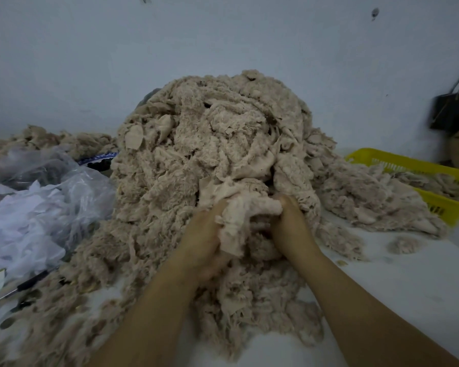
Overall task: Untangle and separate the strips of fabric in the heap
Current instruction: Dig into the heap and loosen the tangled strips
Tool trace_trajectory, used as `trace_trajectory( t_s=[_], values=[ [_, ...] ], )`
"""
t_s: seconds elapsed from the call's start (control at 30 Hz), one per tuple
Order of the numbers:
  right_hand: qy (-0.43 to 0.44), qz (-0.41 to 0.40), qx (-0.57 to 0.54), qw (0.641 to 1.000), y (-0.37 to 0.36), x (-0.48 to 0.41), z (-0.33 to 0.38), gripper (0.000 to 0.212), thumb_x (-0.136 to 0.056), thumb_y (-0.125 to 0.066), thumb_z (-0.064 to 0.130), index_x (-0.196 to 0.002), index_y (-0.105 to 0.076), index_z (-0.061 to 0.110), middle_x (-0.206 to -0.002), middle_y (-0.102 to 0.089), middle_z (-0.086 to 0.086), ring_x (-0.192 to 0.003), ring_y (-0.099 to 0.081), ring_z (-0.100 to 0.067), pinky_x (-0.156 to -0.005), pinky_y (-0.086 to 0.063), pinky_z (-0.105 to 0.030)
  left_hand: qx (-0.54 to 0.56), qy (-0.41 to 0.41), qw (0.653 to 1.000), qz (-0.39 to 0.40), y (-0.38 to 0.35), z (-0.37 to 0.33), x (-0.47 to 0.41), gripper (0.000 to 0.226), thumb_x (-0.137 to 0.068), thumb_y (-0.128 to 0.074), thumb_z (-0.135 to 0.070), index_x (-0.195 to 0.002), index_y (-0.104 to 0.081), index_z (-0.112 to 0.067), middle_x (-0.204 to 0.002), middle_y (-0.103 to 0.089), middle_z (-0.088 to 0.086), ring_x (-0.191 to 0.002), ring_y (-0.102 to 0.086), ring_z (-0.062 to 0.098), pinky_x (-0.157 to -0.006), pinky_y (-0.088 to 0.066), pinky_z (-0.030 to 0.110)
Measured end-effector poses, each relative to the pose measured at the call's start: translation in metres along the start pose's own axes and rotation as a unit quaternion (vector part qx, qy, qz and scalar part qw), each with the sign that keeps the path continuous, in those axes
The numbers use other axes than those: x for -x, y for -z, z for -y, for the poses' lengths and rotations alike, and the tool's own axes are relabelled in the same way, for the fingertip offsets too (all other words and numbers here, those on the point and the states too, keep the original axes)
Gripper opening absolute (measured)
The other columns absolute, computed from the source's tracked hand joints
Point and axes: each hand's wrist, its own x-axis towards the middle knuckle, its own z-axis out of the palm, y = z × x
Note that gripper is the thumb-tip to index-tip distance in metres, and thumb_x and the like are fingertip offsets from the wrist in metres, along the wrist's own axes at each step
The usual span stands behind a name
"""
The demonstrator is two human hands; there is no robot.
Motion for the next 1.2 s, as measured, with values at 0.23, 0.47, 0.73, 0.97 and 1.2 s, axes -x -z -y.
trace_trajectory(
  t_s=[0.23, 0.47, 0.73, 0.97, 1.2],
  values=[
    [-0.049, 0.005, -0.028, 0.998, 0.005, -0.003, -0.002, 0.044, -0.106, -0.034, 0.019, -0.150, -0.033, 0.011, -0.158, -0.027, -0.005, -0.138, -0.036, -0.023, -0.107, -0.032, -0.032, 0.317, -0.021, 0.947, -0.045, 0.016, -0.016, -0.001, 0.039, -0.075, -0.050, -0.011, -0.037, -0.046, -0.019, -0.040, -0.036, -0.006, -0.043, -0.016, 0.007, -0.044, -0.021, 0.018],
    [0.034, -0.103, -0.138, 0.984, 0.005, 0.013, 0.018, 0.018, -0.103, -0.039, 0.033, -0.113, -0.054, 0.031, -0.119, -0.042, 0.015, -0.093, -0.040, 0.016, -0.079, -0.034, -0.018, 0.257, 0.015, 0.966, -0.007, 0.018, -0.008, -0.004, 0.043, -0.031, -0.093, -0.009, -0.042, -0.052, -0.017, -0.045, -0.035, -0.004, -0.045, -0.018, 0.009, -0.047, -0.018, 0.025],
    [-0.178, 0.117, -0.463, 0.860, 0.003, 0.012, 0.026, 0.050, -0.078, -0.065, 0.063, -0.107, -0.073, 0.023, -0.109, -0.074, 0.000, -0.101, -0.070, -0.019, -0.092, -0.055, -0.042, -0.186, 0.032, 0.982, 0.019, 0.010, 0.014, -0.008, 0.030, -0.072, -0.054, -0.018, -0.078, -0.079, -0.035, -0.073, -0.072, -0.007, -0.068, -0.065, 0.010, -0.059, -0.050, 0.021],
    [-0.030, 0.099, -0.312, 0.944, 0.002, 0.016, 0.025, 0.022, -0.090, -0.054, 0.030, -0.069, -0.050, 0.028, -0.065, -0.049, 0.011, -0.060, -0.045, -0.005, -0.059, -0.038, -0.023, -0.113, 0.076, 0.978, -0.155, 0.010, 0.011, -0.025, 0.025, -0.089, -0.050, -0.004, -0.084, -0.071, -0.016, -0.076, -0.074, 0.006, -0.064, -0.069, 0.015, -0.056, -0.053, 0.026],
    [0.206, 0.223, -0.130, 0.944, -0.010, 0.034, 0.040, 0.021, -0.089, -0.054, 0.021, -0.072, -0.042, 0.022, -0.064, -0.040, 0.011, -0.057, -0.035, -0.003, -0.052, -0.030, -0.020, -0.063, 0.235, 0.968, -0.060, 0.023, 0.009, -0.026, 0.060, -0.079, -0.070, -0.060, -0.117, -0.072, -0.015, -0.097, -0.074, 0.009, -0.089, -0.071, 0.023, -0.078, -0.054, 0.030]
  ],
)
